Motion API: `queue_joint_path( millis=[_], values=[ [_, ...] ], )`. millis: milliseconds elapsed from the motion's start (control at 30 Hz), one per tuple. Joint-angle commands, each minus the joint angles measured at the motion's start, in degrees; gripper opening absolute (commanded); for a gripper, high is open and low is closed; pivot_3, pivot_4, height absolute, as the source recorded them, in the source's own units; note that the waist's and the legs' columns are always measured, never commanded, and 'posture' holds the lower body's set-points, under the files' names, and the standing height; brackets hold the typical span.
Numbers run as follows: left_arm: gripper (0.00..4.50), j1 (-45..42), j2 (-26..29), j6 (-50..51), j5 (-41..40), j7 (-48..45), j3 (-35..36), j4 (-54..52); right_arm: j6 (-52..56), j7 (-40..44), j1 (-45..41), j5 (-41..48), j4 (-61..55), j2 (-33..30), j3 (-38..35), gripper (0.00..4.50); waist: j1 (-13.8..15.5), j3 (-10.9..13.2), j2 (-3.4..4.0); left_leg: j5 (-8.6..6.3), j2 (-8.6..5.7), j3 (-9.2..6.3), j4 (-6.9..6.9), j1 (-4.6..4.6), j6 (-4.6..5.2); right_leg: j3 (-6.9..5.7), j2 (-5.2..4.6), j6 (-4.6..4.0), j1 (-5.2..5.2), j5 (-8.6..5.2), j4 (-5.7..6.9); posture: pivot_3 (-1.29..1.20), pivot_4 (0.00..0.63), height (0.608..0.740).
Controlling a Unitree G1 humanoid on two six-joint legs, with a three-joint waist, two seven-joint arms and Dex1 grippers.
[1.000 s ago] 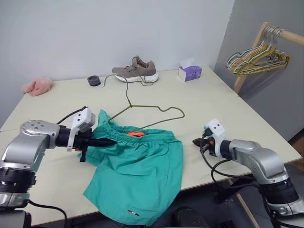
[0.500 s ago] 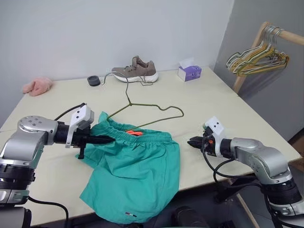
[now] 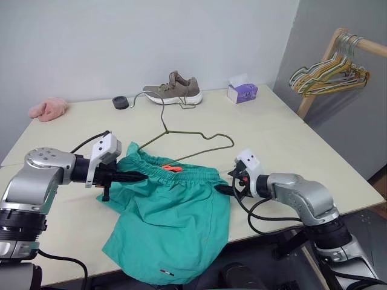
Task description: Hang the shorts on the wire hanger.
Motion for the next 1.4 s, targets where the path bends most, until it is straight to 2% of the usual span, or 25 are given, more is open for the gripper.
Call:
queue_joint_path(
  millis=[33, 67, 167, 333, 533, 700, 900, 1033, 1167, 1400],
  values=[
    [0.00, -1.73, -0.28, -0.66, -0.07, 0.34, 0.47, -0.79, -1.34, 0.42, -2.38, -0.64, 3.09, 2.27, 0.42, 4.46, -0.01, 0.00, 0.01, 0.00, 0.00, 0.00, -0.01, 0.00, 0.00, 0.00, 0.00, 0.00, 0.00, 0.00, 0.00, -0.23, 0.000, 0.740],
    [0.00, -1.72, -0.34, -0.68, -0.06, 0.40, 0.50, -0.81, -1.25, 0.52, -2.53, -0.58, 3.67, 2.85, 0.33, 4.46, -0.01, 0.01, 0.01, 0.00, 0.00, 0.00, -0.01, 0.00, 0.00, 0.00, 0.00, 0.00, -0.01, 0.00, 0.00, -0.23, 0.000, 0.740],
    [0.00, -1.74, -0.73, -0.88, 0.10, 0.84, 0.64, -0.59, -2.62, -1.62, -2.77, -1.81, 5.67, 5.61, -0.33, 3.84, -0.01, 0.01, 0.01, 0.00, 0.00, -0.01, -0.01, 0.00, 0.00, 0.00, 0.00, -0.01, -0.01, 0.01, 0.01, -0.22, 0.000, 0.740],
    [0.00, -1.28, -1.32, -1.44, 0.50, 2.04, 1.19, -0.08, -4.13, -3.13, -1.13, -2.73, 4.57, 7.55, -1.09, 2.14, 0.02, 0.00, 0.01, 0.00, 0.00, -0.02, 0.00, -0.01, 0.00, 0.00, -0.01, -0.01, -0.02, 0.01, 0.03, -0.22, 0.000, 0.740],
    [0.00, -2.19, -2.80, -3.08, 1.21, 4.96, 1.69, 1.99, -7.93, -4.35, 0.87, -5.56, 2.17, 6.52, -1.04, 0.09, 0.01, 0.00, 0.02, 0.00, 0.00, -0.02, 0.00, 0.00, 0.00, 0.00, -0.01, -0.01, -0.02, 0.01, 0.03, -0.22, 0.000, 0.740],
    [0.00, -3.56, -4.32, -2.77, 0.79, 7.27, 2.78, 4.24, -11.45, -7.41, 2.26, -8.27, 0.86, 6.75, -2.04, 0.04, 0.00, -0.01, 0.00, 0.00, 0.00, -0.04, 0.00, -0.01, 0.00, -0.01, -0.01, -0.01, -0.03, 0.01, 0.05, -0.23, 0.000, 0.740],
    [0.00, -0.87, 0.86, 2.95, -3.22, -0.98, 2.77, 1.68, -11.00, -8.56, 3.58, -7.63, -0.64, 6.03, -4.55, 0.04, -0.30, -0.01, 0.01, 0.00, 0.00, -0.04, -0.02, -0.01, 0.00, -0.01, 0.00, -0.22, -0.06, 0.13, 0.08, -0.23, 0.000, 0.740],
    [0.00, -0.15, 4.27, -2.12, 0.51, -4.00, 0.83, 3.88, -9.90, -7.86, 3.55, -6.89, -0.68, 4.50, -6.49, 0.04, -0.36, 0.00, 0.03, 0.00, -0.01, -0.03, -0.03, -0.01, 0.00, -0.02, 0.00, -0.19, -0.09, 0.11, 0.14, -0.23, 0.000, 0.740],
    [0.00, -2.09, 4.16, -6.36, 3.65, -3.34, -0.26, 7.57, -9.19, -7.73, 3.23, -6.14, -1.22, 3.51, -7.24, 0.04, 0.02, 0.00, 0.04, 0.00, -0.02, -0.02, -0.01, 0.01, 0.00, -0.02, 0.00, -0.03, -0.06, 0.01, 0.14, -0.22, 0.000, 0.740],
    [0.00, -1.13, 4.79, -9.62, 5.44, -5.10, -1.54, 8.15, -8.21, -8.17, 3.41, -5.60, -2.19, 3.52, -7.55, 0.04, -0.02, 0.00, 0.04, 0.00, -0.01, -0.01, -0.02, -0.01, 0.00, 0.01, 0.00, -0.03, -0.10, 0.01, 0.15, -0.23, 0.000, 0.740]
  ],
)
